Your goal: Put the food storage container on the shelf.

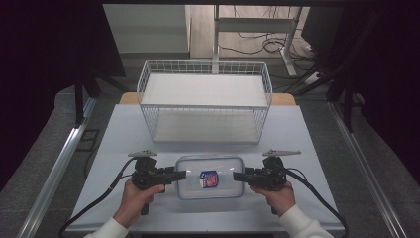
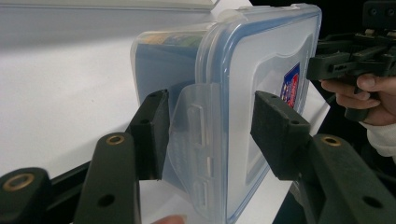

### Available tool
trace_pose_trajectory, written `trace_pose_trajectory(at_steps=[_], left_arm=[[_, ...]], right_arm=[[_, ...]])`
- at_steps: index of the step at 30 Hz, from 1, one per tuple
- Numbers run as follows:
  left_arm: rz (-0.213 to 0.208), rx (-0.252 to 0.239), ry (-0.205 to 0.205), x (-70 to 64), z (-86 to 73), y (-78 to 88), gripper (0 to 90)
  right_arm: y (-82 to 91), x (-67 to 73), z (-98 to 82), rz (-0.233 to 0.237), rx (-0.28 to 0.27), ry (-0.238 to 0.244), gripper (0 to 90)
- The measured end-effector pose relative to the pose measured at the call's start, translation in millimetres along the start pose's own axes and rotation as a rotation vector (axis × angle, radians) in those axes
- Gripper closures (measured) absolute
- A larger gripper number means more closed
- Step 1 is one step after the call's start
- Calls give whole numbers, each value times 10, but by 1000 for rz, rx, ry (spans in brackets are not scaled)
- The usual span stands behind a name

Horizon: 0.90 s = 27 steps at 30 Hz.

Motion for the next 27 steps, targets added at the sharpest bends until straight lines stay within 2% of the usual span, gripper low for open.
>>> trace_pose_trajectory(at_steps=[5,11,15,22,27], left_arm=[[2,2,-8,58,49,-6,482],[-4,-11,-18,153,211,-30,486],[-8,-22,-17,266,347,-69,487],[-9,-12,-34,394,526,-135,487],[-13,-23,-32,562,695,-176,484]], right_arm=[[-51,-31,47,-1,0,6,484],[-107,-96,173,-2,-17,15,484],[-187,-182,320,-4,-30,22,485],[-274,-290,450,-7,-43,23,485],[-372,-373,619,-17,-57,28,485]])
Point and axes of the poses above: each handheld gripper's, and its own axes: y roughly backward along the jaws, z roughly out of its top, x roughly to its left, the point moved 3 cm from there along -y, roughly forward along the jaws, and after that the axes turned 5 degrees about -z, right-handed, at the moved point
